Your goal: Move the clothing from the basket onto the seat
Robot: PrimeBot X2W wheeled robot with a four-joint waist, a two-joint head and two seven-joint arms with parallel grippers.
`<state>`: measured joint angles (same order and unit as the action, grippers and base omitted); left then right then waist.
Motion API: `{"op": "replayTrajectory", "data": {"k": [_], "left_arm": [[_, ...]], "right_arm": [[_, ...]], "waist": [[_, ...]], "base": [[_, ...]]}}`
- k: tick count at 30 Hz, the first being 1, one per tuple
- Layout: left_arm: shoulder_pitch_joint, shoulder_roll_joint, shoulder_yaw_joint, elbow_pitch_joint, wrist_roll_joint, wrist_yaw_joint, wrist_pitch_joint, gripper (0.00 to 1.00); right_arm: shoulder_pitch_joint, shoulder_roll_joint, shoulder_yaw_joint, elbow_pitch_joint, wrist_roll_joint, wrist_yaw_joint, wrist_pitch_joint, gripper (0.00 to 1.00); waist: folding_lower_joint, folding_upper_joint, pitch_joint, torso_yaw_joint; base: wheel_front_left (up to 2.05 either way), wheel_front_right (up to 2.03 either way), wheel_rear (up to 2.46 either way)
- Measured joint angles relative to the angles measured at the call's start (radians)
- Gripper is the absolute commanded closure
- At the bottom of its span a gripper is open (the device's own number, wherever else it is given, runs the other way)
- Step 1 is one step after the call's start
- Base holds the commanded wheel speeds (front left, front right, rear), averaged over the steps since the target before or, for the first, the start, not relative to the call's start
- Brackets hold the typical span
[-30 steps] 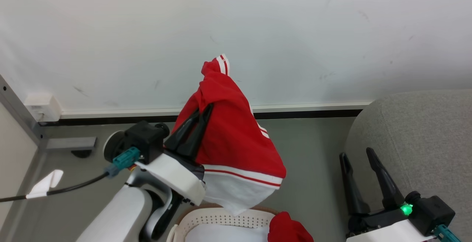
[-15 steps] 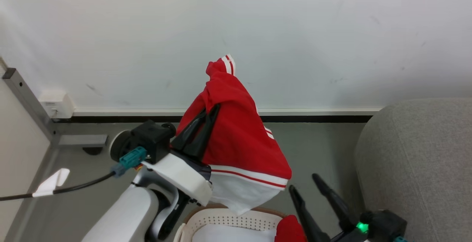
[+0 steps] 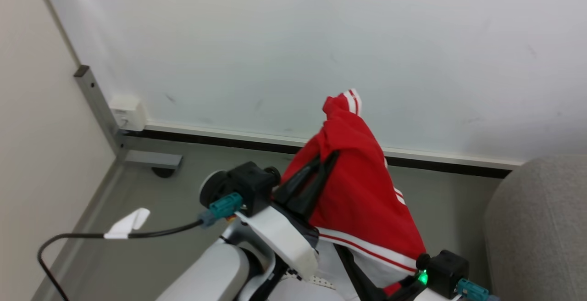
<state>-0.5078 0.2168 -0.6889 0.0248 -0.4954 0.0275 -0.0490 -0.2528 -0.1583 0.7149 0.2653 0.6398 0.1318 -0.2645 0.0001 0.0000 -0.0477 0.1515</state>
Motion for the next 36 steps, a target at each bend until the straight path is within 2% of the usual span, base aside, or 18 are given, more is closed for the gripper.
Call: {"op": "replayTrajectory", "data": {"k": [5,6,7,8,14,22,23,25,26,36], "left_arm": [[0.007,-0.021,-0.035,0.002,-0.004,-0.011,0.009,1.00],[0.009,-0.023,-0.038,0.004,-0.006,-0.011,0.012,1.00],[0.012,-0.023,-0.038,0.006,-0.008,-0.011,0.012,1.00],[0.016,-0.022,-0.040,0.009,-0.008,-0.011,0.012,1.00],[0.021,-0.016,-0.038,0.027,-0.017,-0.009,0.011,1.00],[0.027,-0.012,-0.032,0.042,-0.025,0.003,0.004,1.00],[0.028,-0.012,-0.032,0.045,-0.025,0.004,0.004,0.87],[0.033,-0.010,-0.033,0.057,-0.025,0.007,0.005,0.15],[0.037,-0.008,-0.034,0.061,-0.025,0.009,0.005,0.00],[0.061,0.000,-0.044,0.060,-0.025,0.009,-0.028,0.00]], "right_arm": [[-0.013,0.010,-0.021,-0.007,0.001,0.000,0.000,0.00],[-0.013,0.012,-0.030,-0.011,-0.006,0.000,0.000,0.45],[-0.013,0.014,-0.035,-0.014,-0.009,0.000,0.000,0.79],[-0.012,0.015,-0.038,-0.018,-0.016,0.000,0.000,1.00],[-0.005,0.020,-0.051,-0.040,-0.029,0.000,0.000,1.00],[0.002,0.018,-0.063,-0.057,-0.039,0.000,0.000,1.00],[0.003,0.017,-0.067,-0.061,-0.041,0.000,0.000,1.00],[0.003,0.015,-0.072,-0.071,-0.043,0.000,0.000,1.00],[0.004,0.012,-0.076,-0.073,-0.046,0.000,0.000,1.00],[0.002,-0.017,-0.125,-0.108,-0.075,0.000,0.000,1.00]], "waist": [[0.0000,0.0000,-0.009,0.048],[0.0000,0.0000,-0.011,0.056],[0.0000,0.0000,-0.013,0.063],[0.0000,0.0000,-0.014,0.069],[0.0000,0.0000,-0.018,0.076],[0.0000,0.0000,-0.012,0.051],[0.0000,0.0000,-0.011,0.047],[0.0000,0.0000,-0.009,0.039],[0.0000,0.0000,-0.008,0.035],[-0.0001,0.0000,0.006,-0.036]], "base": [[0.00,0.00,0.00],[0.00,0.00,0.00],[0.00,0.00,0.00],[0.00,0.00,0.00],[0.00,0.00,0.00],[0.00,0.00,0.00],[0.00,0.00,0.00],[0.00,0.00,0.00],[0.00,0.00,0.00],[0.00,0.00,0.00]]}}
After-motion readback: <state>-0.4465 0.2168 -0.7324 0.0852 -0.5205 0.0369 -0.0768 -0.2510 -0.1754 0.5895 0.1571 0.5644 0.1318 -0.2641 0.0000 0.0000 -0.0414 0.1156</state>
